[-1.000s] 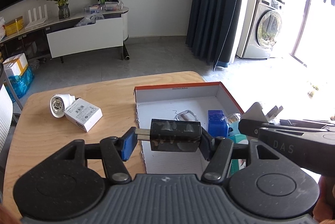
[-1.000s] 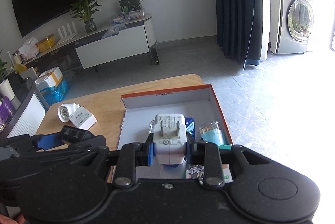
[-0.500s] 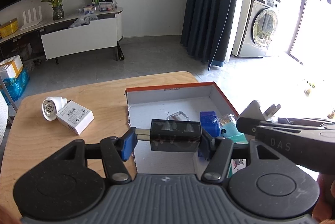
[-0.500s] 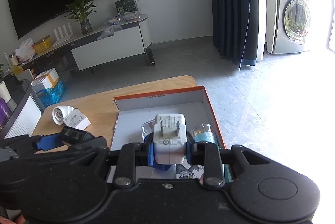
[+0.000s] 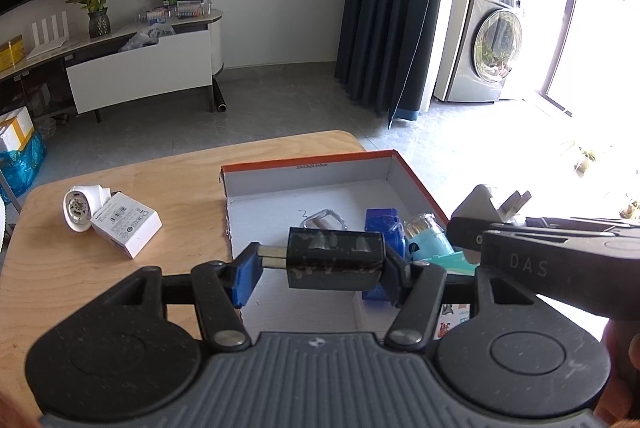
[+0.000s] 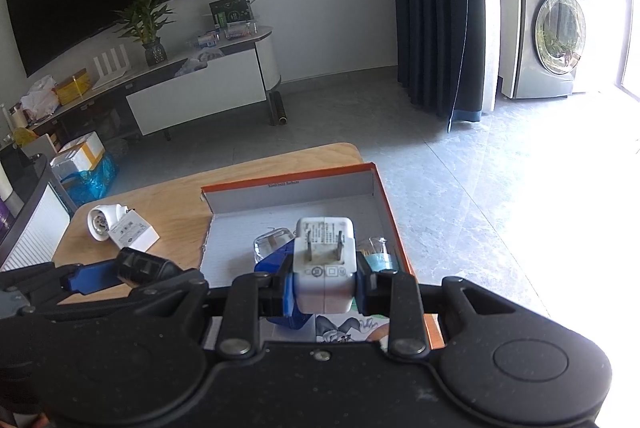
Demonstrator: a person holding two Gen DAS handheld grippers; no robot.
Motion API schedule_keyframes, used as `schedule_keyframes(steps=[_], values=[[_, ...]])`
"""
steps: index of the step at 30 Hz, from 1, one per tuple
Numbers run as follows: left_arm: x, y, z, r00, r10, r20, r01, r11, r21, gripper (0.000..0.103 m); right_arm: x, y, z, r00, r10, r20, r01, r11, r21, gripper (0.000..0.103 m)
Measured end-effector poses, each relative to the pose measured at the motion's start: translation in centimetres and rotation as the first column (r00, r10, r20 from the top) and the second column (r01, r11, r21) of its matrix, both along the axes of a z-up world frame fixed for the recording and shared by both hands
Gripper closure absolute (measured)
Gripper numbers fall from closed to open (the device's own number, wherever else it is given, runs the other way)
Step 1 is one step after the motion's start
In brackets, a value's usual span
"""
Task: Organize rigid objects
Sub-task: 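Carry black adapter in left tool while right tool carries white adapter to tray, then open both tools to release the two adapters into the tray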
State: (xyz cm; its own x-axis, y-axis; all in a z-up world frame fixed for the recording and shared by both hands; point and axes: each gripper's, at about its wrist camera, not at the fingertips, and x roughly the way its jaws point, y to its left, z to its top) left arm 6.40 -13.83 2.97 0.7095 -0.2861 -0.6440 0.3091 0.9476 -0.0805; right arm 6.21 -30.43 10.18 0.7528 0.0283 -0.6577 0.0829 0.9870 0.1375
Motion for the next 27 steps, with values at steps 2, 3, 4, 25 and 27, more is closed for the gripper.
schedule_keyframes(steps=[2,3,4,25,27], values=[[0.0,-0.2,-0.1,1.0,-0.006,-0.001,0.006,1.0,0.002,0.042,0.2,0.0,-0.1,1.0,-0.003,-0.001,0.003,1.0,0.0,0.068],[0.0,-0.4,-0.1,1.0,-0.008,-0.002,0.008,1.0,0.003,0.042,0.2,-0.1,-0.1,1.0,-0.005,-0.002,0.005,1.0,0.0,0.068],[0.0,-0.4,-0.2,1.0,-0.01,-0.003,0.01,1.0,0.003,0.042,0.3,-0.3,-0.1,1.0,-0.006,-0.003,0.006,1.0,0.001,0.068],[0.3,-1.7,-1.3,0.999,-0.032,-0.033,0.032,0.999,0.007,0.042,2.5,-1.2,-1.2,0.999,0.009,-0.047,-0.01,1.0,-0.015,0.068],[0.3,-1.8,-1.4,0.999,-0.034,-0.035,0.034,0.999,0.007,0.042,2.9,-1.3,-1.4,0.999,0.011,-0.053,-0.012,1.0,-0.017,0.068]])
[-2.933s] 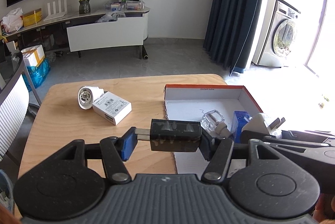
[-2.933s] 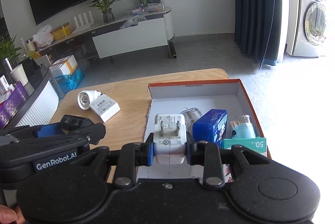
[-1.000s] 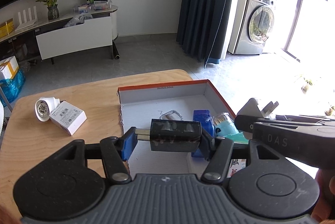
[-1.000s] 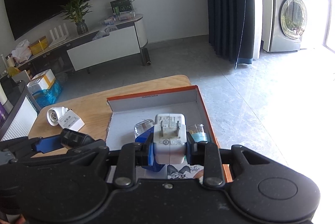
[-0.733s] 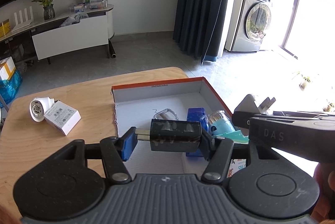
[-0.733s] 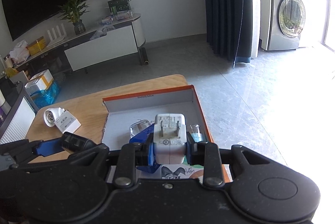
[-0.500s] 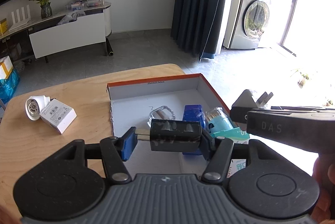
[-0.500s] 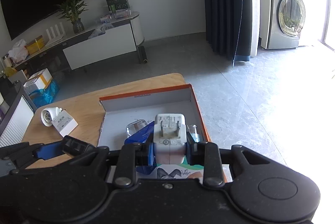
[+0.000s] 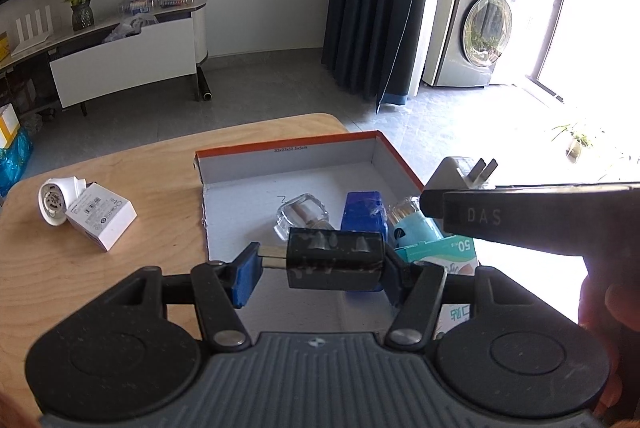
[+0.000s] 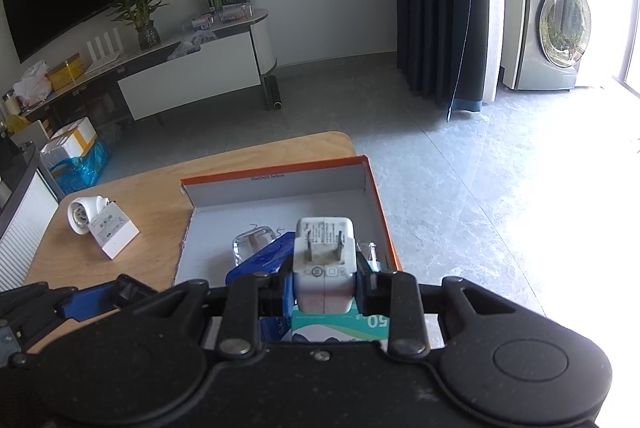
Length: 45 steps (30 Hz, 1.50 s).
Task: Organize rigid objects
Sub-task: 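Open both tools to release the two adapters into the tray, then withdraw both open tools from the tray toward the remaining objects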
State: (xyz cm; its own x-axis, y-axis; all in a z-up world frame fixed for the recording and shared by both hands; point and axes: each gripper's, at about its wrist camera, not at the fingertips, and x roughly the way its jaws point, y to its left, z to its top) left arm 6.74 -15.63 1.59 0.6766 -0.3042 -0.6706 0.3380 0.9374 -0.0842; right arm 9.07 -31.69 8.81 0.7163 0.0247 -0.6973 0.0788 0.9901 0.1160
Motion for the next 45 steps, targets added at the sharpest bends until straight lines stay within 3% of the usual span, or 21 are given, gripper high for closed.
schedule_keyframes(steps=[8,11,12,23,24,26,28,35,41,45], values=[[0.3,0.0,-0.3,1.0,-0.001,-0.012,0.001,1.0,-0.006,0.042,1.4,-0.1,-0.6,1.0,0.009,-0.023,-0.009,1.0,-0.007,0.068],[0.3,-0.1,-0.4,1.0,-0.003,-0.017,0.003,1.0,-0.006,0.042,1.7,-0.3,-0.6,1.0,0.015,0.015,-0.015,1.0,-0.001,0.066],[0.3,-0.1,-0.5,1.0,-0.003,-0.017,0.003,1.0,-0.004,0.042,1.7,-0.5,-0.5,1.0,0.01,0.026,-0.01,1.0,0.008,0.058],[0.3,-1.2,-1.3,0.996,-0.066,-0.06,0.063,0.997,-0.04,0.041,0.4,-1.5,0.9,0.997,-0.018,0.068,0.016,0.999,0.027,0.058],[0.3,-1.2,-1.4,0.995,-0.077,-0.07,0.073,0.996,-0.059,0.04,0.4,-1.4,1.0,0.998,-0.014,0.069,0.012,0.999,0.029,0.058],[0.2,-1.1,-1.4,0.993,-0.089,-0.076,0.082,0.993,-0.088,0.03,0.4,-1.0,1.1,0.998,-0.007,0.069,0.005,1.0,0.027,0.058],[0.1,-1.0,-1.3,0.994,-0.088,-0.072,0.082,0.993,-0.088,0.029,0.3,-0.7,1.3,0.997,-0.001,0.072,-0.001,1.0,0.023,0.058],[0.0,0.7,-0.2,0.999,-0.011,-0.046,0.009,0.999,-0.046,0.03,-0.1,0.1,1.6,0.997,0.017,0.078,-0.019,1.0,0.023,0.057],[0.3,3.7,0.2,0.995,0.087,-0.049,-0.088,0.996,-0.015,0.029,-0.5,1.2,1.5,0.997,0.016,0.077,-0.018,0.999,0.027,0.043],[0.3,5.8,0.3,0.99,0.132,-0.05,-0.132,0.991,-0.008,0.029,-0.5,2.7,1.2,0.997,0.042,0.069,-0.044,0.999,0.028,0.042]])
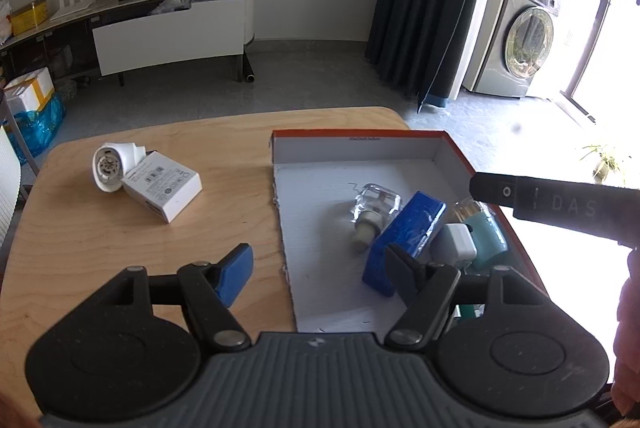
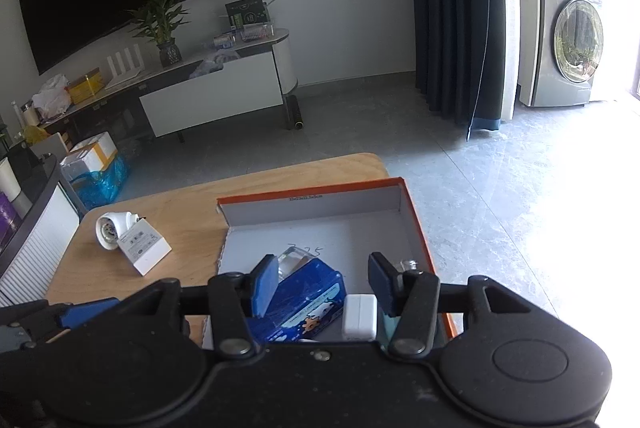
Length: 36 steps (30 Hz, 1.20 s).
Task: Organize rigid objects
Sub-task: 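Withdraw both open tools from the tray toward the remaining objects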
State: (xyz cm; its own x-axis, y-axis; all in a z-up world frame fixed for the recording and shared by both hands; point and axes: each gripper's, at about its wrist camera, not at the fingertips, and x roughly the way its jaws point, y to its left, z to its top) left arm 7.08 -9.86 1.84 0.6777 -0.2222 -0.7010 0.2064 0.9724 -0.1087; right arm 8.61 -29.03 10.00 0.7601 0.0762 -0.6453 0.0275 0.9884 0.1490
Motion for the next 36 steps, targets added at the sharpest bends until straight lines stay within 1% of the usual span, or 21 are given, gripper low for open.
schedule_keyframes(steps=[8,18,25,36], values=[[0.1,3.9,0.3,0.997,0.083,-0.003,-0.083,0.997,0.002,0.029,0.6,3.3,-0.7,0.998,0.06,-0.024,-0.06,0.998,-0.005,0.039],[0.7,7.4,0.7,0.99,0.144,0.012,-0.144,0.99,0.002,0.029,1.6,7.6,-1.0,0.989,0.143,-0.038,-0.143,0.99,-0.008,0.039],[1.0,9.4,0.8,0.986,0.168,0.018,-0.168,0.986,-0.002,0.029,2.3,10.1,-1.2,0.981,0.189,-0.045,-0.19,0.982,-0.013,0.039],[2.0,11.6,-0.2,0.982,0.186,0.004,-0.186,0.982,-0.004,0.029,3.7,12.8,-1.9,0.967,0.248,-0.066,-0.25,0.968,-0.02,0.039]])
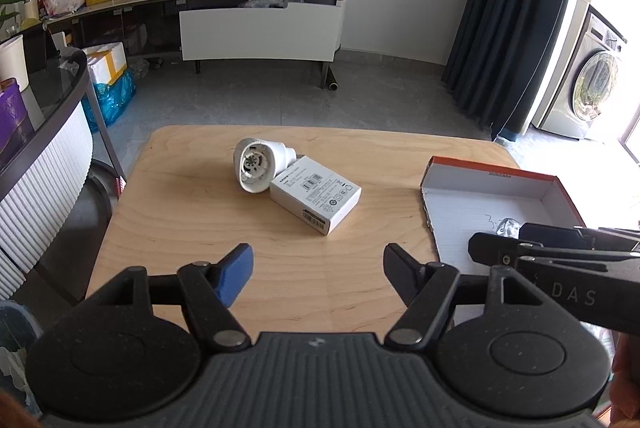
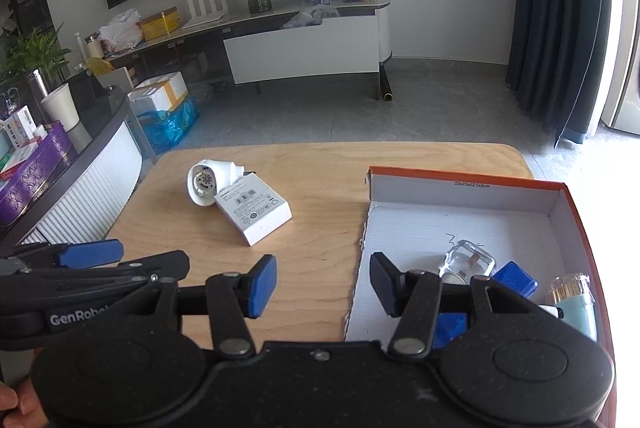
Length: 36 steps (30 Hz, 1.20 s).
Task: Organize rigid objects
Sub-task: 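Withdraw both open tools from the tray toward the remaining objects, then grasp the white socket adapter with left tool while right tool grasps the white power adapter box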
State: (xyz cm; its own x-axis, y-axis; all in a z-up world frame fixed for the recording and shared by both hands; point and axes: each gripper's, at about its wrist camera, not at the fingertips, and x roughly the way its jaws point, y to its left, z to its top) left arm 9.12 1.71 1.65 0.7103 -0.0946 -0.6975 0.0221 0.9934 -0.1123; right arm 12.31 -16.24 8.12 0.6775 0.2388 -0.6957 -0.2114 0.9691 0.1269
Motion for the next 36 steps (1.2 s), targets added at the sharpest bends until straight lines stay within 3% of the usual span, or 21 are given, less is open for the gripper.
schedule_keyframes(steps=[10,20,28,33,36], values=[[2.5,2.8,-1.6,1.0,0.021,-0.013,-0.021,1.0,0.002,0.029,1.7,1.9,-1.2,0.999,0.049,-0.02,-0.049,0.999,-0.002,0.036],[9.1,4.2,-3.2,1.0,0.008,-0.006,-0.008,1.0,0.021,0.022,4.4,3.0,-1.8,0.995,0.094,-0.027,-0.094,0.996,-0.001,0.035],[14.0,5.0,-5.0,0.999,-0.018,-0.033,0.016,0.999,-0.044,0.014,6.1,2.9,-2.4,0.994,0.11,-0.028,-0.109,0.994,0.017,0.033],[15.1,4.4,-6.1,0.998,-0.045,-0.047,0.045,0.999,-0.005,0.015,7.3,3.0,-2.8,0.993,0.115,-0.034,-0.114,0.993,0.027,0.033],[15.2,5.4,-6.6,0.998,-0.042,-0.042,0.039,0.997,-0.066,0.018,7.8,3.2,-3.0,0.992,0.119,-0.04,-0.118,0.993,0.021,0.032]])
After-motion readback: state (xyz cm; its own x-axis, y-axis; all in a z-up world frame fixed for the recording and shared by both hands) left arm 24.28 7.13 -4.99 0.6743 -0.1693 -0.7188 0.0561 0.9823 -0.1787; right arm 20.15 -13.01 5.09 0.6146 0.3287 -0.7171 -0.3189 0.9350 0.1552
